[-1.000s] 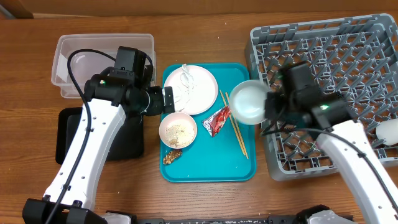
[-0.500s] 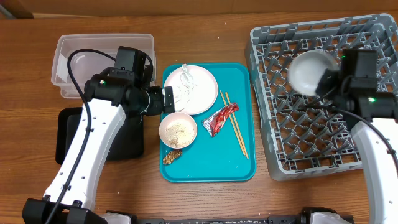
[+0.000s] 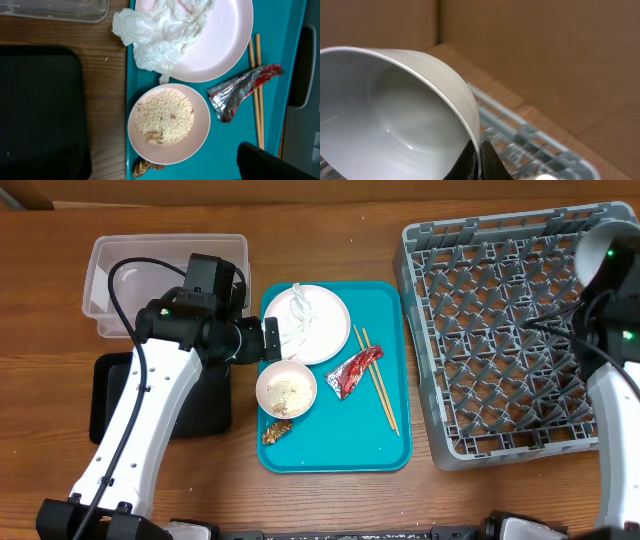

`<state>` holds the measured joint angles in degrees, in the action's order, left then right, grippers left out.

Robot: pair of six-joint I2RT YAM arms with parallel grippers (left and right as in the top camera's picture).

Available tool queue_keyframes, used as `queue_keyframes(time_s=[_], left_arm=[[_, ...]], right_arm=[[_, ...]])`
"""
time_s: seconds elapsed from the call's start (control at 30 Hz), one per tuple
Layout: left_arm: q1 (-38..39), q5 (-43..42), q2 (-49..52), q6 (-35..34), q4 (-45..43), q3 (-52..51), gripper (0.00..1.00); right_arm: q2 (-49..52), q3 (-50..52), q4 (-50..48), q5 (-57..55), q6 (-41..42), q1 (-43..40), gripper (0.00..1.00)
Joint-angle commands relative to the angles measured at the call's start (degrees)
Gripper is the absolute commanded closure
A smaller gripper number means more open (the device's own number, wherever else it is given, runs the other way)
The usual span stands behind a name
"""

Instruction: Sort waste into correct bins and load items into the dishwasher

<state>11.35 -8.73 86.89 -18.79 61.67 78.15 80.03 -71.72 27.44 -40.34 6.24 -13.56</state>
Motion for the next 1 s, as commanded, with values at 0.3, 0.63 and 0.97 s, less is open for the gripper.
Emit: queue_keyframes(time_s=[0.3, 0.63, 0.97], left_arm=[[-0.1, 0.3, -0.3, 1.5, -0.2, 0.7, 0.0], [-0.1, 0.3, -0.3, 1.4, -0.2, 0.7, 0.0], [-0.1, 0.3, -0.3, 1.4, -0.3, 0.7, 0.0]], right_arm=[[13.8, -1.5, -18.2, -26.5, -3.8, -7.0, 0.96], [23.3, -1.5, -19.8, -25.4, -3.7, -10.0, 0.96], [24.6, -1.4, -14.9, -18.2, 0.0, -8.3, 0.96]])
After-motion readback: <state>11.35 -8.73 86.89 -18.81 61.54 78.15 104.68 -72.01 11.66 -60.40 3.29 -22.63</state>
